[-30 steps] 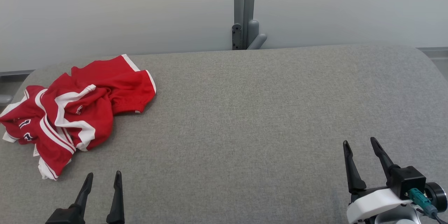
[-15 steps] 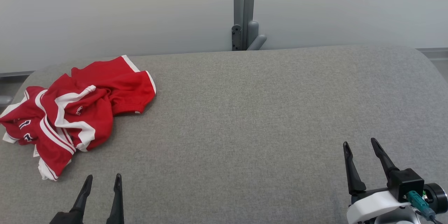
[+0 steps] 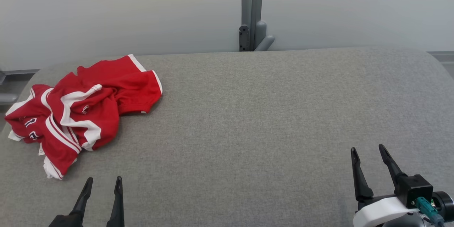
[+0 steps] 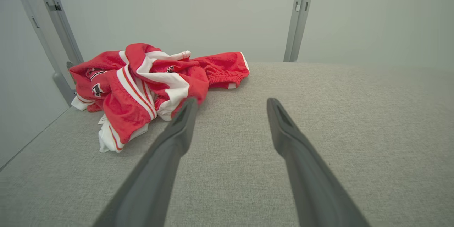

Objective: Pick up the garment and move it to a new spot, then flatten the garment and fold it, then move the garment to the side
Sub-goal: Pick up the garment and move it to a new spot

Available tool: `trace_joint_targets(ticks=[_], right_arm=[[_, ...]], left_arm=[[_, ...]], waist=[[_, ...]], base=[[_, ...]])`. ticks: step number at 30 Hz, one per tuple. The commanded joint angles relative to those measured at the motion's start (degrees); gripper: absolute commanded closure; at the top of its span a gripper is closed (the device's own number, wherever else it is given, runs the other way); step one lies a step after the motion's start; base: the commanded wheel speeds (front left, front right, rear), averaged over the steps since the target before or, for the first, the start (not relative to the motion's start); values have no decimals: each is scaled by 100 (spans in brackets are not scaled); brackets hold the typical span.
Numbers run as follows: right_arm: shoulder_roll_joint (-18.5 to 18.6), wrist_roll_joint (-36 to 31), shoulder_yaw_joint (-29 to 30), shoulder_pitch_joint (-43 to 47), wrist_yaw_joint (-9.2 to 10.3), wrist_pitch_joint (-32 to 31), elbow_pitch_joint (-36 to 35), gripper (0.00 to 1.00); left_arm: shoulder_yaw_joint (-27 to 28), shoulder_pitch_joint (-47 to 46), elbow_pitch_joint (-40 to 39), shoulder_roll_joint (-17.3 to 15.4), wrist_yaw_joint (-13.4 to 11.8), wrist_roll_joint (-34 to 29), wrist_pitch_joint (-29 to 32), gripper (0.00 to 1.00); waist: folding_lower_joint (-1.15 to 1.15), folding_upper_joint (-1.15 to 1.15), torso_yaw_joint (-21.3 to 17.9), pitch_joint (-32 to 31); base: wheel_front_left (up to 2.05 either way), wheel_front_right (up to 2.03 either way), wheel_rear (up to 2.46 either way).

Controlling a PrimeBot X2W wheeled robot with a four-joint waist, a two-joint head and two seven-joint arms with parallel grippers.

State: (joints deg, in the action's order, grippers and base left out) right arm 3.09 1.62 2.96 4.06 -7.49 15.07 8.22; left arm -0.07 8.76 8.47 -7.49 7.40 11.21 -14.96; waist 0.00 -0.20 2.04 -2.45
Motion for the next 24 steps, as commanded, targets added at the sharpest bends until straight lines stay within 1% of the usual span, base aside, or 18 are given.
trace_joint_targets(ticks=[1, 5, 8, 12, 14, 18, 24], right_arm=[[3, 36, -8, 69, 0, 26, 16, 0], [-4, 63, -53, 146, 0, 26, 36, 0], [-10, 100, -109, 202, 0, 26, 43, 0], [-16, 153, -331, 242, 0, 26, 104, 0], [-15, 205, -453, 205, 0, 26, 127, 0], [-15, 297, -624, 92, 1, 26, 147, 0], [-12, 288, -661, 103, 1, 26, 127, 0]], left_arm=[[23, 44, 5, -52, 16, 21, -25, 0], [61, 60, 15, -66, 16, 45, -25, 0], [113, 114, -6, -27, 11, 42, -25, 0], [266, 275, -11, -35, 5, 63, -25, 0], [389, 374, -46, -17, -18, 107, -25, 0], [634, 563, -142, 35, -38, 159, -25, 0], [723, 582, -243, 90, -24, 138, -25, 0]], waist=[[0, 20, 123, -22], [0, 20, 469, -72], [0, 20, 858, -119], [0, 20, 1337, -188], [0, 20, 1510, -210], [0, 20, 1686, -215], [0, 20, 1671, -106]], base=[[0, 0, 0], [0, 0, 0], [0, 0, 0], [0, 0, 0], [0, 0, 0], [0, 0, 0], [0, 0, 0]])
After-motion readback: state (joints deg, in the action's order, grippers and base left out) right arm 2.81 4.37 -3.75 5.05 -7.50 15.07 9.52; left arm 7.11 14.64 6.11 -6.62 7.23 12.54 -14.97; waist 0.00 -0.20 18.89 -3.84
